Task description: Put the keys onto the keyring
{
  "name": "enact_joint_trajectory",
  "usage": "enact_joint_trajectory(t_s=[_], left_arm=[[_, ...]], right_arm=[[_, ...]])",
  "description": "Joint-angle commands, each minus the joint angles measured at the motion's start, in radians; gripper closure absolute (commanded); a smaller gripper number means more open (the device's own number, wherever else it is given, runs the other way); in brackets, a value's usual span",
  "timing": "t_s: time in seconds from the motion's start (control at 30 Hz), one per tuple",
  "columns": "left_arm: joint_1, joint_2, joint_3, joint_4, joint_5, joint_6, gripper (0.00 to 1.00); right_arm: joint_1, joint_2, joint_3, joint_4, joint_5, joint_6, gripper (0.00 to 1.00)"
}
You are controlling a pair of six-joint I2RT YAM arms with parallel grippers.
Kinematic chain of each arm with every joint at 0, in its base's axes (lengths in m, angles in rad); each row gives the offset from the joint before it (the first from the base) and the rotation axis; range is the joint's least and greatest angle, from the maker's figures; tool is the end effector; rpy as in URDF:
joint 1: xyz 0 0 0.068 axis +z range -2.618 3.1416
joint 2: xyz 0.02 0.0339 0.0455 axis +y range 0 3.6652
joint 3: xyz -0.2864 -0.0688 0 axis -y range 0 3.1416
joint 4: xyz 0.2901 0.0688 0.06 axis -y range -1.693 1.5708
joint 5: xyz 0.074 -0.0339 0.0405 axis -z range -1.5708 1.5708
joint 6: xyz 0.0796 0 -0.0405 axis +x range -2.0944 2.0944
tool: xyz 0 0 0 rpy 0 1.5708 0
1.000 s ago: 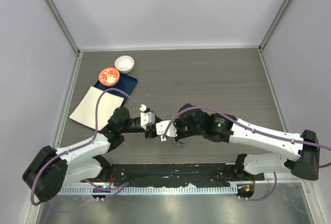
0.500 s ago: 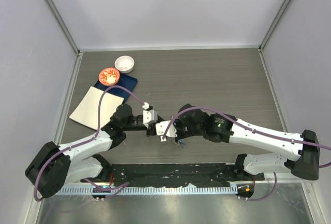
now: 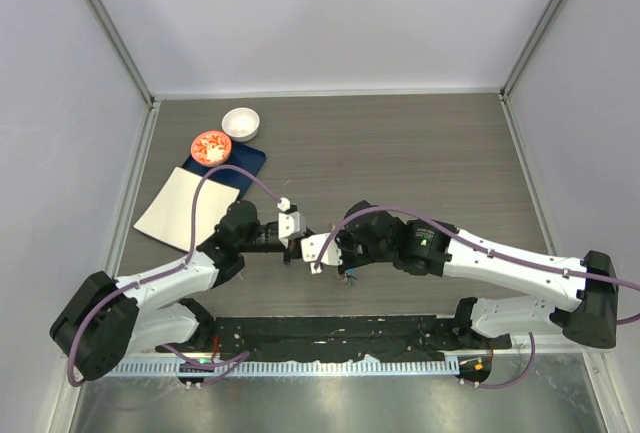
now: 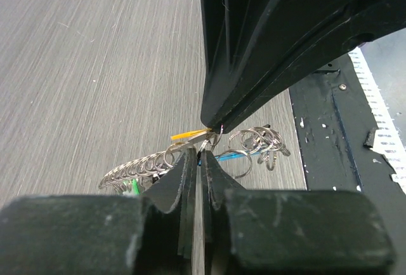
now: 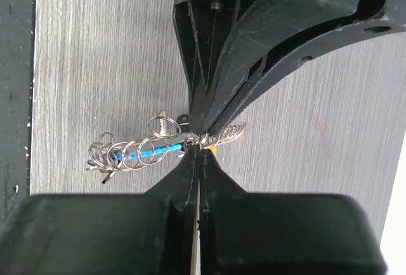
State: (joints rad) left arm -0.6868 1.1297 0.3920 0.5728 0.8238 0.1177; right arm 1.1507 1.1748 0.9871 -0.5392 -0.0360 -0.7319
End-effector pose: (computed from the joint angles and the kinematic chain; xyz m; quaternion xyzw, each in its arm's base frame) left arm 0.1788 -0.2221 0.2007 0.5119 0.5420 -0.4595 0.4828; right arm 0.1281 0.2938 0.2805 -0.7416 0.5311 0.1012 0.3971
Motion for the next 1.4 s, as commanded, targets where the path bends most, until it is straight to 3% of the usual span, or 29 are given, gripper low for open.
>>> enact_joint_trajectory(t_s=[0.0,0.03,0.63,0.93,1.37], left_arm=[[0.003,0.001,0.036,0.015,0.015,0.017,0.97],[0.003,0.001,0.034,0.013,0.012,0.013,1.00],[0.003,-0.148,-0.051,0.139,-0.196,-0.176,1.00],[0.003,-0.163,-0.093,0.262,-0.278,-0.300,1.00],[-0.026,-0.249,-0.160,0.328,-0.531,-0.541,1.00]], right_arm=[[0.006,-0.032,0.009,0.031,0.013,0.000,0.99],[0.006,-0.033,0.008,0.028,0.018,0.000,0.99],[0.006,-0.066,-0.034,0.007,0.033,0.077,0.99],[0.009,-0.070,-0.090,0.117,0.027,0.126,0.99],[0.024,-0.058,-0.165,0.306,0.119,0.146,0.99]])
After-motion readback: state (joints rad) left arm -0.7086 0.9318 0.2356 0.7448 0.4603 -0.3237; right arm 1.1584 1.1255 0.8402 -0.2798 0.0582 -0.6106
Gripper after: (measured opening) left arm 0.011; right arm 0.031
